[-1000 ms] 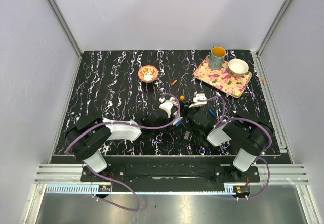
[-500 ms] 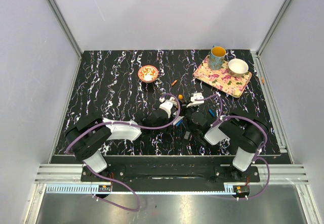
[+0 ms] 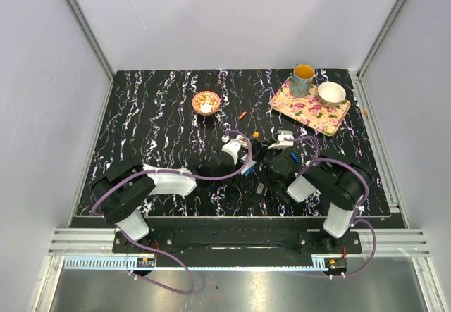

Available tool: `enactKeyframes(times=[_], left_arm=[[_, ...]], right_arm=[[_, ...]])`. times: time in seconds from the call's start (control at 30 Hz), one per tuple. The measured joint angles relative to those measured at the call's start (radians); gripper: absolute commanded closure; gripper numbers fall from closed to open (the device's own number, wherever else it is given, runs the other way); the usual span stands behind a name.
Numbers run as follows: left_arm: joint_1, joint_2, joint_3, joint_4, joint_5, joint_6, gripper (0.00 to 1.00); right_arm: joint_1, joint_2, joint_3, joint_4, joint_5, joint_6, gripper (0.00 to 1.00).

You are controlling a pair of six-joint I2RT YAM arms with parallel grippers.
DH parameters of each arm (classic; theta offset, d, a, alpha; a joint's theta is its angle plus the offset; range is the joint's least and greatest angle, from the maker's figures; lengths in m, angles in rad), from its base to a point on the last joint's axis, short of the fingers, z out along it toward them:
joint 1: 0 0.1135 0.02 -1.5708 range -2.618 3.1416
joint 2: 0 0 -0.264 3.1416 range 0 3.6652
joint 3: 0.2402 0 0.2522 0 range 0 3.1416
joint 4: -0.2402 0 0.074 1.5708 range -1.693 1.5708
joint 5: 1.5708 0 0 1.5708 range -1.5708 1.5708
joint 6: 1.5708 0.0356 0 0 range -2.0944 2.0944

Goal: Unload the batteries from the remote control

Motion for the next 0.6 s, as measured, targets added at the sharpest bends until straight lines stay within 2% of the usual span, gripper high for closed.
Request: enactKeyframes(times=[0.17, 0.4, 0.6], left_arm=[[0.0, 0.0, 0.0, 0.0, 0.0, 0.004, 1.0], [0.0, 0.007, 0.0, 0.017, 0.008, 0.005, 1.0], [0.0, 0.013, 0.0, 0.032, 0.016, 0.005, 1.0]], right_arm=[[-0.038, -0.003, -0.041, 0.014, -0.008, 0.143, 1.0], [-0.112, 0.015, -0.085, -0.011, -0.186, 0.405, 1.0], [-0.133, 0.027, -0.087, -0.027, -0.251, 0.471, 1.0]])
